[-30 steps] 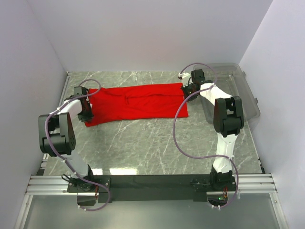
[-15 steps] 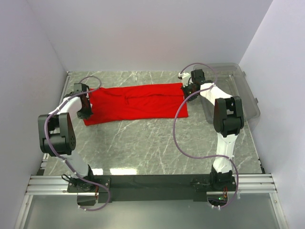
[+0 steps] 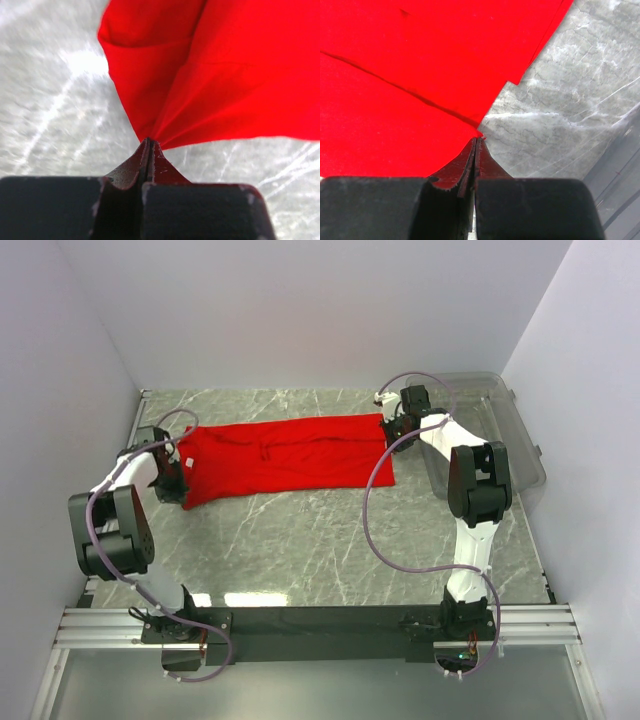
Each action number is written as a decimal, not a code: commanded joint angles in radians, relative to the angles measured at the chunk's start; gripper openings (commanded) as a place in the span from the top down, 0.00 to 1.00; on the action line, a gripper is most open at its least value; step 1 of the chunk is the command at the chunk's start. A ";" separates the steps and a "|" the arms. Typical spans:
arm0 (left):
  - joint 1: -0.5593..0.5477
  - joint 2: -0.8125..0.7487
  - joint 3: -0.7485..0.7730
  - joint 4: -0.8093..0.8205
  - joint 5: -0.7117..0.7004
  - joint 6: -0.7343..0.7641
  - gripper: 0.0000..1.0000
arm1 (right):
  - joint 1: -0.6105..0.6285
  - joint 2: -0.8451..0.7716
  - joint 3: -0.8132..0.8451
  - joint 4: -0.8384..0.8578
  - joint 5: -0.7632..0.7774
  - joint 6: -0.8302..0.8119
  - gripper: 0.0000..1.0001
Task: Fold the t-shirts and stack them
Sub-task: Fold the tshirt
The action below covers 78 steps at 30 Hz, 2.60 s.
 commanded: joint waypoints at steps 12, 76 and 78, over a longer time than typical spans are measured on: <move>0.084 -0.055 -0.115 0.064 0.091 -0.075 1.00 | -0.008 0.004 0.023 0.035 0.039 0.017 1.00; 0.018 -0.225 -0.210 0.125 -0.034 -0.254 0.58 | -0.008 -0.028 -0.006 0.071 -0.009 0.037 0.85; 0.029 -0.233 -0.238 0.147 -0.019 -0.270 0.58 | -0.008 -0.031 -0.006 0.074 -0.012 0.042 0.85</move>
